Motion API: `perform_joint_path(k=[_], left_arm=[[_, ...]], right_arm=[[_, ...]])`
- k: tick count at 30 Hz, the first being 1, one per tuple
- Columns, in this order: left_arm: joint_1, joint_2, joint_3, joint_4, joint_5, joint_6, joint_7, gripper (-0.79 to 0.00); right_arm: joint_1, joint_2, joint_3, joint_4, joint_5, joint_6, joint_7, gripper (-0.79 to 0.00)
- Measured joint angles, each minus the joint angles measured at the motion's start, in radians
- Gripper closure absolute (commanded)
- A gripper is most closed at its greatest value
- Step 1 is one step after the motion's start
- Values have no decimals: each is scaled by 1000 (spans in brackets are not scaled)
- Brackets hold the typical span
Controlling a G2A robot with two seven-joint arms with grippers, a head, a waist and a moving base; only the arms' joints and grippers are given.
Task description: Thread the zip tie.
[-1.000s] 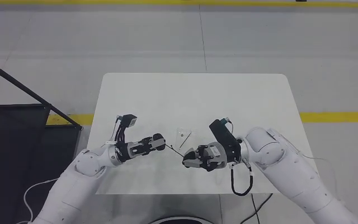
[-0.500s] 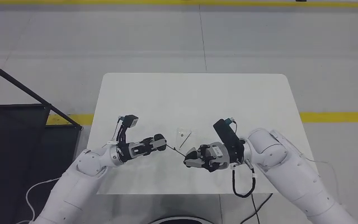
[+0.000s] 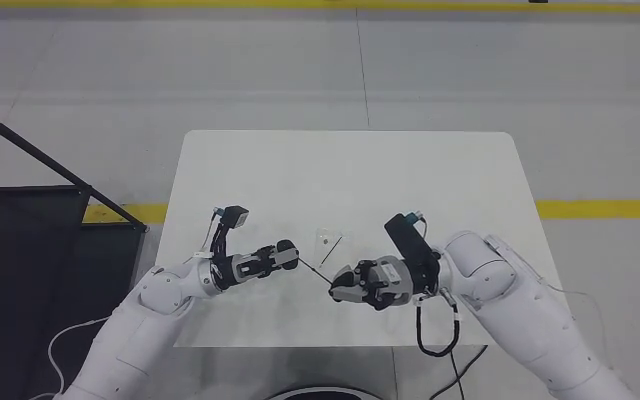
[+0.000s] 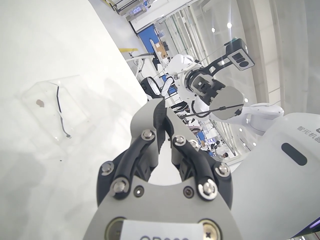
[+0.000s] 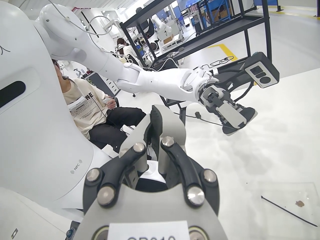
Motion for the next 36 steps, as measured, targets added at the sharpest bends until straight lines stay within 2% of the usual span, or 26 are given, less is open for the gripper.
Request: perform_joint_path(k=[7, 8, 9, 11, 12, 13, 14, 25, 31, 36], left_arm=[[1, -1, -2, -6, -16, -4, -14, 0], [1, -1, -3, -7, -19, -4, -16, -71], [2, -1, -4, -8, -21, -4, -18, -191], [2, 0, -7, -9, -28, -5, -23, -332], [2, 0, -8, -9, -30, -5, -25, -379], [2, 0, -11, -10, -33, -4, -26, -616], [3, 0, -12, -10, -35, -3, -28, -785], [19, 7, -61, -17, -75, 4, -29, -785], [42, 13, -109, -10, -106, -10, -21, -785], [73, 21, -156, -19, -134, -21, -20, -785]], right_arm=[[50, 6, -74, 37, -15, 0, 0, 0], [57, 6, -84, 42, -17, 0, 0, 0], [64, 7, -93, 46, -18, 0, 0, 0], [80, 10, -114, 55, -24, 0, 0, 0], [87, 11, -123, 60, -29, 0, 0, 0], [96, 12, -134, 67, -35, 0, 0, 0], [103, 13, -143, 71, -39, 0, 0, 0], [164, 20, -211, 103, -39, 0, 0, 0], [155, 37, -178, 97, -140, 0, 0, 0], [117, 61, -107, 65, -293, 0, -2, 0]])
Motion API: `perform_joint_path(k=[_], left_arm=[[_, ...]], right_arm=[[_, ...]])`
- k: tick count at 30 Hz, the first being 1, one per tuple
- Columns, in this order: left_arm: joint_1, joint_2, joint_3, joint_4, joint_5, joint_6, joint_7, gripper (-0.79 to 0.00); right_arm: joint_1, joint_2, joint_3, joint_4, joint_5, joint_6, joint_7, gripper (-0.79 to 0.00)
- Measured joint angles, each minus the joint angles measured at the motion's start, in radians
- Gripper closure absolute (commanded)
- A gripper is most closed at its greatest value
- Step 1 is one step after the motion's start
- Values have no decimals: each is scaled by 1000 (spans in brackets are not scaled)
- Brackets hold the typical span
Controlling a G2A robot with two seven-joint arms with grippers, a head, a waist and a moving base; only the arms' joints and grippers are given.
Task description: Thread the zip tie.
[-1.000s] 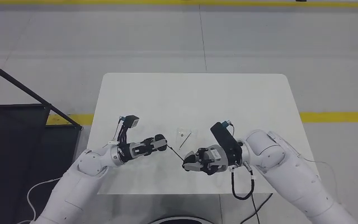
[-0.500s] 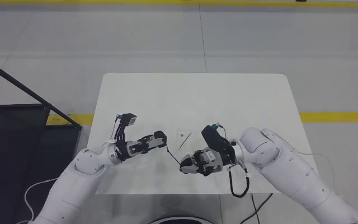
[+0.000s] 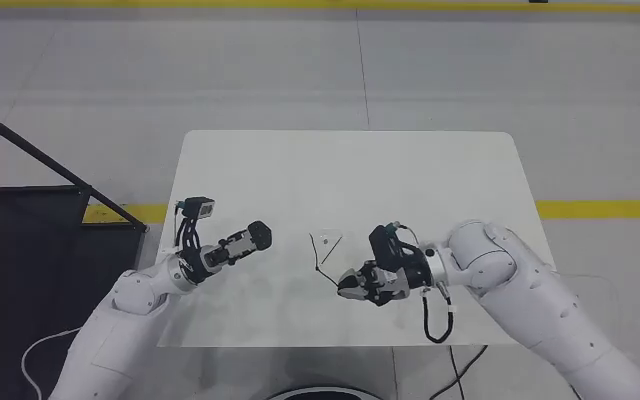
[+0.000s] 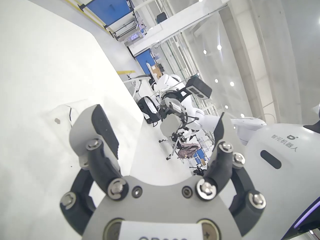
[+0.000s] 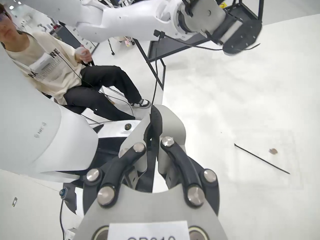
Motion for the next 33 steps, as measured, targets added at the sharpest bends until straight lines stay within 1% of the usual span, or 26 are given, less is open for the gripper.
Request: perform_joint_path(k=[2, 5, 18, 20, 22, 25, 28, 30, 31, 33], left_arm=[[14, 2, -10, -11, -29, 3, -9, -785], [21, 2, -9, -17, -66, 11, -25, -785], [20, 2, -9, -16, -60, 11, -24, -785], [20, 2, -9, -16, -60, 11, -24, -785], [20, 2, -9, -16, -60, 11, -24, -785], [20, 2, -9, -16, -60, 11, -24, -785], [20, 2, -9, -16, -60, 11, -24, -785], [20, 2, -9, -16, -60, 11, -24, -785], [20, 2, -9, -16, -60, 11, -24, -785], [20, 2, -9, -16, -60, 11, -24, -785]], right_arm=[[-26, 9, 20, -44, -70, 5, 3, 0], [-60, 18, 40, -90, -115, 29, -10, 0], [-64, 18, 44, -93, -123, 39, -14, 0], [-77, 19, 53, -134, -188, 118, -9, 0], [-91, 22, 61, -192, -258, 226, 13, 0], [-113, 30, 77, -291, -352, 400, 83, 0], [-131, 34, 82, -409, -459, 612, 194, 0], [-135, 33, 76, -461, -522, 725, 257, 0], [-135, 31, 68, -491, -567, 800, 301, 0], [-129, 24, 47, -527, -639, 903, 365, 0]])
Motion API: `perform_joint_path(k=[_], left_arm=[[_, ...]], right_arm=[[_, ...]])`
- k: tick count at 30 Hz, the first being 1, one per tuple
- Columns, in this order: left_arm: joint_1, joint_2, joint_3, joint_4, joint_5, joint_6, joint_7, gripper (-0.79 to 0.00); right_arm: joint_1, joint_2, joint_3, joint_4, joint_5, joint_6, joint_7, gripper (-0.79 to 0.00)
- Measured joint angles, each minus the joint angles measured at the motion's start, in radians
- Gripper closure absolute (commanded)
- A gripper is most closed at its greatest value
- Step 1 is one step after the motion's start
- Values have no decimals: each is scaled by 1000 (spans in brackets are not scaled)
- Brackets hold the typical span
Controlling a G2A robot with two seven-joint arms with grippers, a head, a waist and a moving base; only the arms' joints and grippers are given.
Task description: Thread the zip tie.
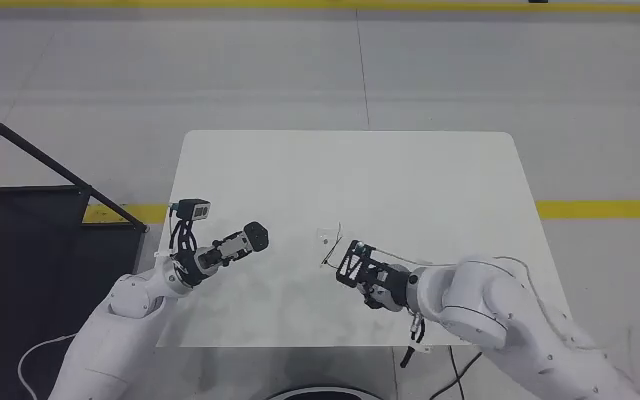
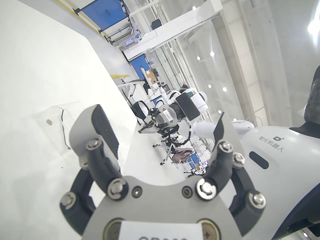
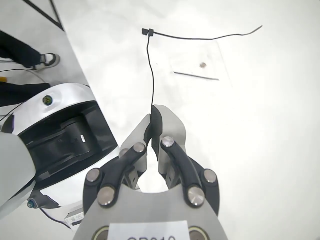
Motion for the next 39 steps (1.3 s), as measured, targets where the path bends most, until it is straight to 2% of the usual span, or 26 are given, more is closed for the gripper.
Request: perform_joint_path(k=[2, 7, 11, 17, 23, 29, 34, 39], left_arm=[[0, 0, 0, 0, 0, 0, 0, -785], [5, -1, -1, -14, 12, 9, 17, -785], [21, -1, -14, -31, 28, 13, 41, -785], [37, -1, -29, -41, 24, 16, 48, -785], [41, -2, -41, -42, 17, 15, 45, -785], [49, -2, -59, -45, 8, 14, 40, -785], [52, -3, -63, -45, 3, 16, 35, -785], [49, -5, -64, -42, 1, 19, 30, -785]], right_arm=[[15, -13, -39, -25, -77, 89, 61, 0], [75, -61, -163, -3, -224, 213, 159, 0], [152, -125, -277, 55, -326, 302, 241, 0], [254, -223, -395, 134, -427, 381, 363, 0], [323, -304, -459, 236, -399, 388, 365, 0], [377, -356, -493, 335, -351, 391, 365, 0], [404, -380, -512, 393, -341, 394, 366, 0], [411, -382, -518, 410, -341, 394, 366, 0]])
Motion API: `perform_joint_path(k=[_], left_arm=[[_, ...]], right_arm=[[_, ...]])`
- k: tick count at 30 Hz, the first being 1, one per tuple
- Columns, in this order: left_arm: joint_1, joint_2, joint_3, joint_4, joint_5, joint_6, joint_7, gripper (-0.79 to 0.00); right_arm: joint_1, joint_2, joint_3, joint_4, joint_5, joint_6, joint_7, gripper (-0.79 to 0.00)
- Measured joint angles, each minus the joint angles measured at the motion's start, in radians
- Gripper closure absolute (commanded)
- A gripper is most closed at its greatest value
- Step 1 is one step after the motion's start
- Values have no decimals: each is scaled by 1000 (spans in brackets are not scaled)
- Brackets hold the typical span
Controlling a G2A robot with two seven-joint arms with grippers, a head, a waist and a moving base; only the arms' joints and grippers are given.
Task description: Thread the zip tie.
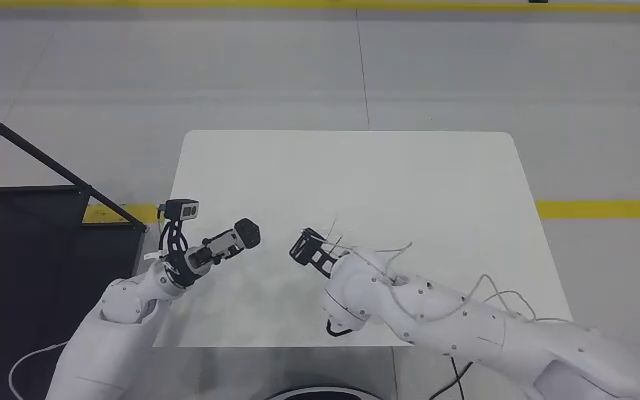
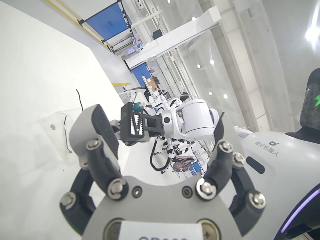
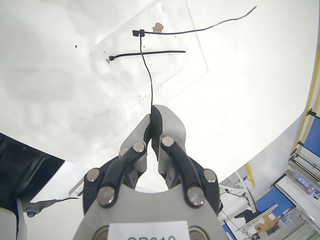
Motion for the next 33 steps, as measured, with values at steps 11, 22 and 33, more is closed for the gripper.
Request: perform_joint_path(k=[11, 22, 33], left_arm=[[-5, -4, -1, 0, 8, 6, -2, -785], [-8, -8, -1, 2, 13, 12, 0, -785], [-8, -12, -4, 5, 14, 9, 0, -785]], right_arm=[[9, 17, -14, -11, 8, 0, 0, -108], [12, 36, -23, -25, 18, 0, 0, -145], [-24, 65, 50, -121, 6, 0, 0, -416]])
